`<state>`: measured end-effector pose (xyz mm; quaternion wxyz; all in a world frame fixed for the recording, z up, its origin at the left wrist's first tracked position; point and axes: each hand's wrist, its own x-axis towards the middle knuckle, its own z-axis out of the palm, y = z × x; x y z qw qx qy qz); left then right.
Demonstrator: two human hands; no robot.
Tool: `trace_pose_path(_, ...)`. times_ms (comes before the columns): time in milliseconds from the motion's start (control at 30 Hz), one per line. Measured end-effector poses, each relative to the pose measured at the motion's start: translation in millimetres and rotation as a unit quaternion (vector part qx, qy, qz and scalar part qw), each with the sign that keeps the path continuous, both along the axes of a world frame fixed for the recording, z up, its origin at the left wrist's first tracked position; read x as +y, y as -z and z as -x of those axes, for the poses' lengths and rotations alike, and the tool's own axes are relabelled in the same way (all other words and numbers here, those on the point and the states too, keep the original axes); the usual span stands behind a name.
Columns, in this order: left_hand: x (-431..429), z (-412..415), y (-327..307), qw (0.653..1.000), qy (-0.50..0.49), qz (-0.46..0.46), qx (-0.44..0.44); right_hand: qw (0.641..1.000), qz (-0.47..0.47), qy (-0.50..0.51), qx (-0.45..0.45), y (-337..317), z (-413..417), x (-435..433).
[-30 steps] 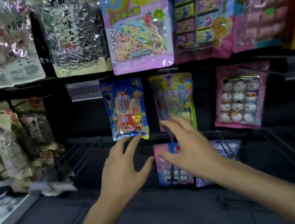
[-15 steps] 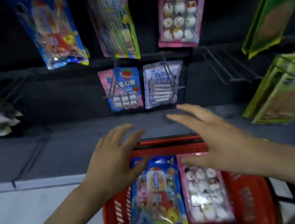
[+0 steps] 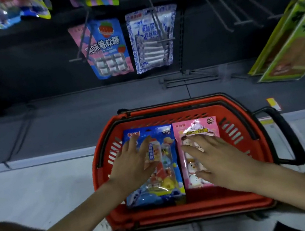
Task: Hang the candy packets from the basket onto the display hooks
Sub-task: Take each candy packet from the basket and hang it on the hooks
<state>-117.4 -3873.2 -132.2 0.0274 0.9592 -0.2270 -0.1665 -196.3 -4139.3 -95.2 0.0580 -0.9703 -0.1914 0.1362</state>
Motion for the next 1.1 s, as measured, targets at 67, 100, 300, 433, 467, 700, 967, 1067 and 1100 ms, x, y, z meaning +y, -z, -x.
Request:
trace_pose_path(67, -1.9, 1.4, 6.0, 0.998, -0.043, -0.009, 0.043, 0.999, 0.026, -0.012, 0.018, 6.0, 3.9, 0.4)
trace_pose_path(100, -4.0, 1.9, 7.5, 0.995, -0.073, -0.001, 0.068, 0.999, 0.04, -0.014, 0.025, 8.4, 6.1, 0.2)
trace_pose_path(300, -9.4, -7.3, 19.6, 0.93, -0.276, 0.126, 0.207, 0.996, 0.063, -0.027, 0.055, 16.2, 16.2, 2.7)
trace_pose_path(433, -3.2, -17.6, 28.5, 0.884, -0.355, 0.224, 0.207, 0.997, 0.035, -0.029, 0.065, 15.6, 13.6, 7.0)
trace_pose_path(467, -4.1, -19.2, 28.0, 0.864, -0.378, 0.258, 0.209, 0.997, 0.033, -0.023, 0.067, 15.3, 12.2, 7.3)
trace_pose_path(700, -6.8, -16.9, 12.4, 0.789, -0.417, 0.358, 0.274, 0.997, 0.035, -0.015, 0.066, 13.9, 4.5, 9.4)
trace_pose_path(967, -5.9, -17.6, -8.1, 0.758, -0.405, 0.391, 0.329, 0.996, 0.016, -0.01, 0.084, 11.9, -6.5, 2.3)
trace_pose_path(1067, -8.8, -23.4, -18.3, 0.762, -0.391, 0.392, 0.336, 0.995, 0.026, 0.005, 0.096, 11.1, -17.2, -5.4)
trace_pose_path(1100, -9.8, -26.4, -24.5, 0.766, -0.382, 0.393, 0.335, 0.995, 0.025, 0.014, 0.1, 10.1, -21.7, -8.1)
